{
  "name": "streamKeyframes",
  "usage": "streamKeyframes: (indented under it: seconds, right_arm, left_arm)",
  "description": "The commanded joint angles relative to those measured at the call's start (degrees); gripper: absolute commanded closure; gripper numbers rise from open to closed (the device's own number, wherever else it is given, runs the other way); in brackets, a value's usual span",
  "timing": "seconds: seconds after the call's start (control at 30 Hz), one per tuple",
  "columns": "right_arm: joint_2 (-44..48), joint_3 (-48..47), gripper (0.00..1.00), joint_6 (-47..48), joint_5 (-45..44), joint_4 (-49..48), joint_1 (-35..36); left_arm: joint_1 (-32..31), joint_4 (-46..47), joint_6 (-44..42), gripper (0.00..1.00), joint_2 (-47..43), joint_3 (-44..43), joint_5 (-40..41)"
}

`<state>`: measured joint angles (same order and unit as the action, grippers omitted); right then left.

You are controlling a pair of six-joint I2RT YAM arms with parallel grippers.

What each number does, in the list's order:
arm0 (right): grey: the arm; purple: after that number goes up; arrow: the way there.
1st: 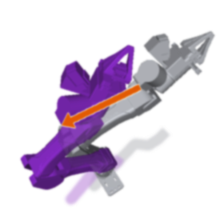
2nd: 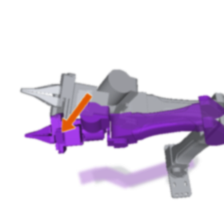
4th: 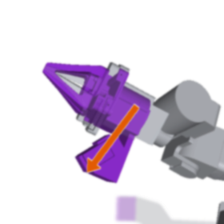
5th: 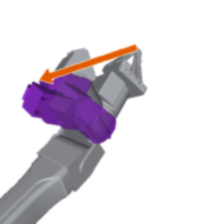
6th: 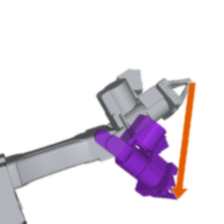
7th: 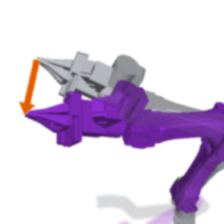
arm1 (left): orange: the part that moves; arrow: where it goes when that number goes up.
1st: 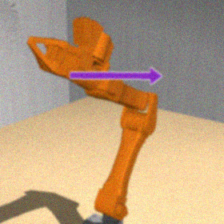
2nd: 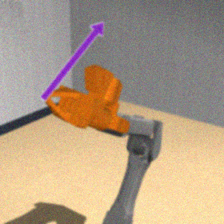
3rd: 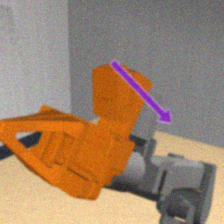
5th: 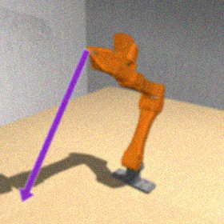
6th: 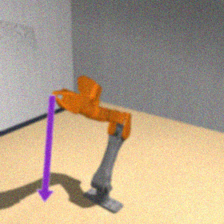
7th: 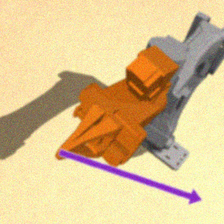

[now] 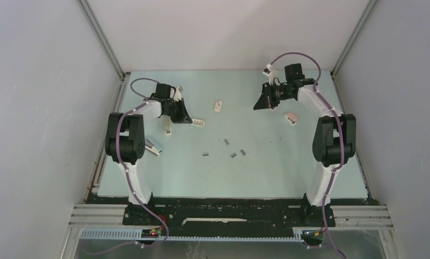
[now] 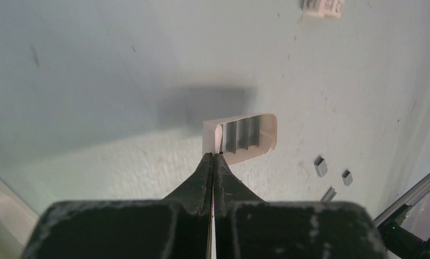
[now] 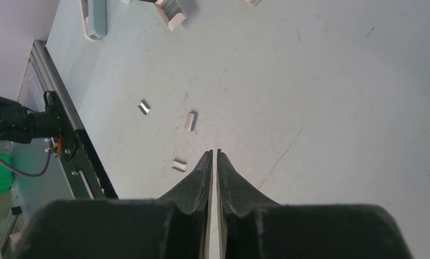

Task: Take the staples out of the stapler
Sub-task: Move the staple box to the center of the board.

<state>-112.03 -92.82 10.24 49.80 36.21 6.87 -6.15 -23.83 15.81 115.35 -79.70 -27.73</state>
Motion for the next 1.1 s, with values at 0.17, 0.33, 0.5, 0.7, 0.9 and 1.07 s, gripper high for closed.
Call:
streamKeyframes:
  seconds: [0.17,0.33,0.5,0.7,0.9,1.07]
  right_arm:
    - [8.37,5.29,0.85,4.72,2.18,2.16,1.69]
    - [10.74,7.68,0.84,5.48,1.58,2.15,2.21]
    - [12.56,9.84,0.82,6.29,0.24,2.16,3.32]
    - [14.66,10.94,0.80,7.51,-1.26,2.83,4.72]
    - [17.26,10.98,0.78,9.06,0.83,4.39,6.52]
    - [19.36,10.95,0.76,9.33,7.46,6.17,6.83]
  left_arm:
    - [-6.90,25.50,13.07,1.00,-16.13,22.72,8.23]
    - [-8.23,32.08,15.67,1.00,-19.90,29.73,13.14]
    - [-8.46,33.34,15.78,0.79,-20.80,32.57,12.51]
    - [-8.45,32.57,14.18,0.53,-26.17,36.29,13.10]
    - [-8.43,30.88,10.40,0.41,-35.68,39.04,14.45]
    - [-8.16,29.68,9.22,0.23,-42.42,40.19,15.96]
